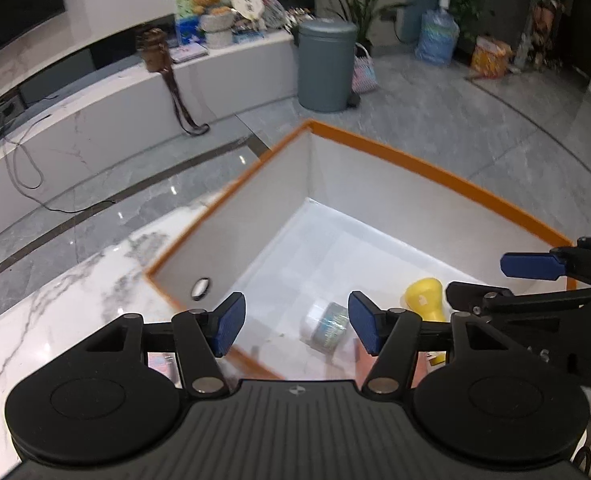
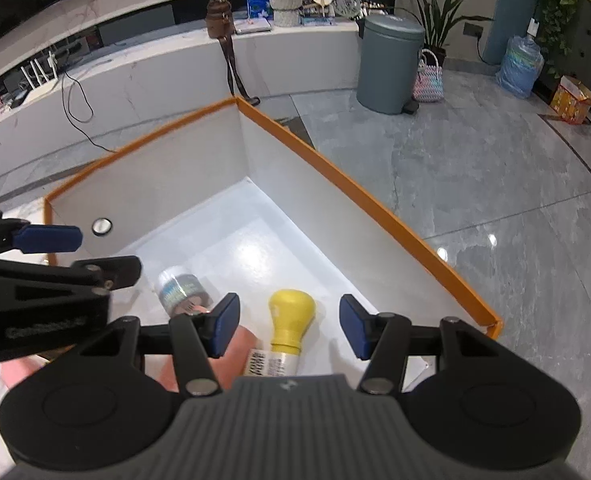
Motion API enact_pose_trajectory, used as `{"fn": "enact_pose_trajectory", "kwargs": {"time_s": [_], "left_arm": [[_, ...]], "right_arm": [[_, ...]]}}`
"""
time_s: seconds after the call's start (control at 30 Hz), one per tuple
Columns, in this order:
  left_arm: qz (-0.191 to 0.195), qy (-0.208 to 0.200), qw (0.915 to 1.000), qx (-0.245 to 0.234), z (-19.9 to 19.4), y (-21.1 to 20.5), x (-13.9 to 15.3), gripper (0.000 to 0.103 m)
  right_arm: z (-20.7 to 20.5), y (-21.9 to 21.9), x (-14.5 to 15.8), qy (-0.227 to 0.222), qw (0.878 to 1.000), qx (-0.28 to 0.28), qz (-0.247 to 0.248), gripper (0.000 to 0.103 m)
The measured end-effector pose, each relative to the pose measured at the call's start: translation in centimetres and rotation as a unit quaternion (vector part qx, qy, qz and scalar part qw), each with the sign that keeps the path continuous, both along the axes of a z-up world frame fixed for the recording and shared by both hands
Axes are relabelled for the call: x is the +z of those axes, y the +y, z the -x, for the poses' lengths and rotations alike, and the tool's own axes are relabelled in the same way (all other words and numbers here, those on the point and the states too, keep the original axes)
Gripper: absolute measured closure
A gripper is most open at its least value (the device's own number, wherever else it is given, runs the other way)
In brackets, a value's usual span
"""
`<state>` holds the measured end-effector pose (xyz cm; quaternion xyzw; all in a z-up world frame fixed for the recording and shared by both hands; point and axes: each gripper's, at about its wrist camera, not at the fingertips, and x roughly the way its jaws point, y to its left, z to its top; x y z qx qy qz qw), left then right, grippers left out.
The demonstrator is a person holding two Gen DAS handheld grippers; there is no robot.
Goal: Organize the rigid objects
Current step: 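Withdraw left tool to white compact while right tool reaches pink pump bottle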
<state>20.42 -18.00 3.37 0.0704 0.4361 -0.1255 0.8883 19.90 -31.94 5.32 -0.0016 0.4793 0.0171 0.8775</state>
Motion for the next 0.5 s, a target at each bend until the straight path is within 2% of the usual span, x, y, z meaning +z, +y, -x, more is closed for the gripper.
{"fn": "enact_pose_trajectory", "kwargs": {"time_s": [0.3,0.5], "left_arm": [[0.037,-0.015,0.998,0.049,2.1,4.8,1.2,0.032],[0.05,-0.022,0.9947,0.087,4.1,8.7,1.0,0.031]], "right_arm": [[1.0,1.7,2.0,-0.03,0.999,0.008,-0.015,0.048],[2.5,4.6,3.4,-0.069,0.996,0.045,-0.031,0.048]]}}
